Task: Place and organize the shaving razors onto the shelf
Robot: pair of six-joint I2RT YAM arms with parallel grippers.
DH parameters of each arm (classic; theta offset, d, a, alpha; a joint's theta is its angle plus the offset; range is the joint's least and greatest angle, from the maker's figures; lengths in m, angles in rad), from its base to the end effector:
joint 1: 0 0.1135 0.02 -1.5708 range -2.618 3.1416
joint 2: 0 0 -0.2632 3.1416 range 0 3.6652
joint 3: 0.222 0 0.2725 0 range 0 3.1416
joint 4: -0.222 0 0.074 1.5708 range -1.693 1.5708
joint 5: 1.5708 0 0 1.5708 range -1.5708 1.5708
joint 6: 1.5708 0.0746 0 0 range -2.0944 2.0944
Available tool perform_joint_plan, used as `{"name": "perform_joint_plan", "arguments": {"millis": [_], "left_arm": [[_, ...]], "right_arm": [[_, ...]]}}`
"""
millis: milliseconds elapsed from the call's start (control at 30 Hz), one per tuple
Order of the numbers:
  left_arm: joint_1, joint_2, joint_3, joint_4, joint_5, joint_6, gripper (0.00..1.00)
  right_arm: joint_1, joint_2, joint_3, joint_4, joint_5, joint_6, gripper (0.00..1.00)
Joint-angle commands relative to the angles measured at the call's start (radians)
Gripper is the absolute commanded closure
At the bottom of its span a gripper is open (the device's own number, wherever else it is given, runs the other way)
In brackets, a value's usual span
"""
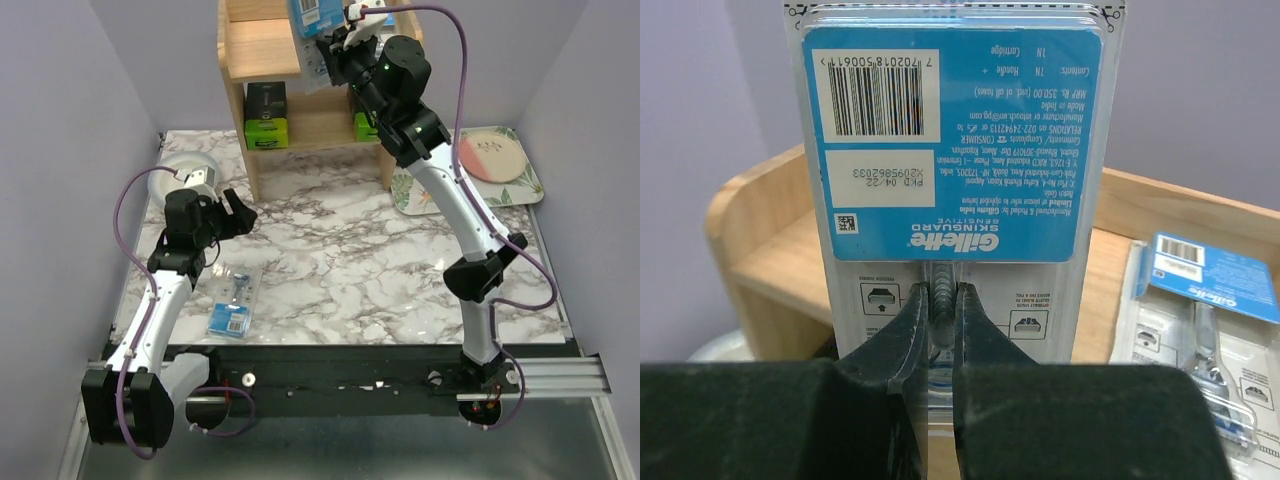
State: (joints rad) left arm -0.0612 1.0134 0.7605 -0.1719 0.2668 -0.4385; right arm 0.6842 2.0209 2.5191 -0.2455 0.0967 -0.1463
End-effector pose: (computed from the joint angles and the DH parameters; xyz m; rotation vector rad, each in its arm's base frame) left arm 0.2844 -0.0371 0.2683 -0.2070 2.0172 -0.5850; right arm 0.3787 0.2996 0.5673 -0.4595 1.2478 0.3933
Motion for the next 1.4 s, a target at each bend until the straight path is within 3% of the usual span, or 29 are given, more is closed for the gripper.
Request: {"name": "perform_joint_plan", "arguments": {"millis": [0, 267, 467, 500, 633, 1100, 1200, 1367], "left_arm": [[0.009, -0.004, 0.0, 0.018, 0.052, -0.002, 0.2], [0.009, 0.027, -0.003, 0.04, 0.078, -0.016, 0.2], [0.009, 0.034, 0.033, -0.003, 0.097, -0.008, 0.2], [0.009, 0.034, 0.046, -0.014, 0.098, 0.009, 0.21], [0.009, 0.037, 0.069, -0.035, 0.103, 0.027, 0.2], [0.009, 0.071, 0.091, 0.064, 0.149, -0.009, 0.2], [0.006, 0.094, 0.178, 0.115, 0.189, -0.043, 0.21], [-0.057, 0.19, 0.486, 0.196, 0.181, -0.082, 0.2]], "right_arm": [[-0.02, 0.061, 0.081, 0.227, 0.086, 0.03, 0.99], [-0.046, 0.147, 0.084, 0.296, 0.106, 0.031, 0.94], [-0.06, 0.243, 0.115, 0.409, 0.081, 0.008, 0.85], [-0.063, 0.255, 0.121, 0.435, 0.078, 0.011, 0.76], [-0.061, 0.257, 0.124, 0.463, 0.094, 0.024, 0.62], [-0.064, 0.142, 0.075, 0.46, 0.064, 0.013, 0.54], [-0.064, 0.055, 0.028, 0.454, 0.058, 0.025, 0.54], [-0.081, -0.112, -0.166, 0.43, 0.044, 0.07, 0.53]]}}
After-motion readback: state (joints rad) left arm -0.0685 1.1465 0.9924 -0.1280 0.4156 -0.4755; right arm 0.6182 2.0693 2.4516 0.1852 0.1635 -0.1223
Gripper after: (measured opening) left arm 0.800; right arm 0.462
